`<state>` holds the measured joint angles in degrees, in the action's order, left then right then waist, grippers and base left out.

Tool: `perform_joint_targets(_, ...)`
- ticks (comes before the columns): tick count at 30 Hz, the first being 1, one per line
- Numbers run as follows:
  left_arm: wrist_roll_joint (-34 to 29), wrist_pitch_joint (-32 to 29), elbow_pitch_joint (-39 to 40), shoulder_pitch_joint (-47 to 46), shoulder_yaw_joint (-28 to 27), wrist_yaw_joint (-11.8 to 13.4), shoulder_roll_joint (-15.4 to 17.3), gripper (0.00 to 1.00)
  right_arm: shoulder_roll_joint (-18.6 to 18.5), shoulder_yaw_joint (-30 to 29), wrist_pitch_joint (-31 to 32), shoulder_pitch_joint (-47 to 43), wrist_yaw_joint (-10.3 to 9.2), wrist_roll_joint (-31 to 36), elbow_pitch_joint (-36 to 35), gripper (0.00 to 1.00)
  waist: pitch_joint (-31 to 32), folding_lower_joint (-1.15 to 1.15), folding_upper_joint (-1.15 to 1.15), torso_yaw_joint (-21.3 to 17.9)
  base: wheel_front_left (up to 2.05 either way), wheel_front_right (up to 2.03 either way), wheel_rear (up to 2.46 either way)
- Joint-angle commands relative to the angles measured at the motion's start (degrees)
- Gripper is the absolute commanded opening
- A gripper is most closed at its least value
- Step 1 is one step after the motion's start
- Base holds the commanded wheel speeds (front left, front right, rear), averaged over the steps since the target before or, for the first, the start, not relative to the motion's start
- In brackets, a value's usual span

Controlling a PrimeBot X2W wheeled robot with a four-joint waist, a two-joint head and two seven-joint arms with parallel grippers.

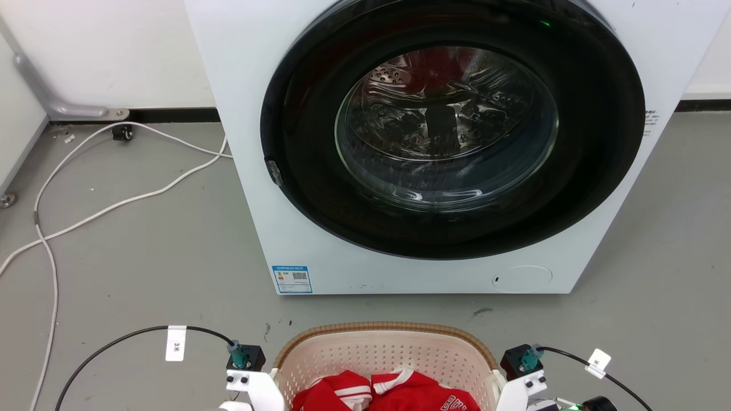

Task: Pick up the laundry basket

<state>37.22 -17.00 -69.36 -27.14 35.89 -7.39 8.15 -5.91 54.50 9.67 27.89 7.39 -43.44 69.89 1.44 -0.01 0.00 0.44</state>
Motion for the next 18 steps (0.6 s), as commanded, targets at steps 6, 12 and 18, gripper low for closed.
perform_joint_targets(6,1.8,-0.2,0.1,-0.2,2.3,-0.1,0.7,0.00,0.1,2.2,-0.5,-0.8,0.18,-1.6,0.3,0.00,0.3,0.01,0.00,0.0,0.00,0.00,0.00)
perform_joint_targets(12,3.4,-0.2,-0.2,-0.4,3.9,-0.1,1.0,0.00,-0.1,3.8,-0.2,-1.0,0.18,-3.2,0.3,0.00,0.6,0.01,0.00,0.0,0.00,0.00,0.00)
perform_joint_targets(18,4.7,-0.1,-0.4,-0.5,5.4,-0.1,1.5,0.00,-0.3,5.4,-0.4,-0.9,0.18,-4.5,0.4,0.00,0.8,0.01,0.00,0.1,0.00,0.00,0.00)
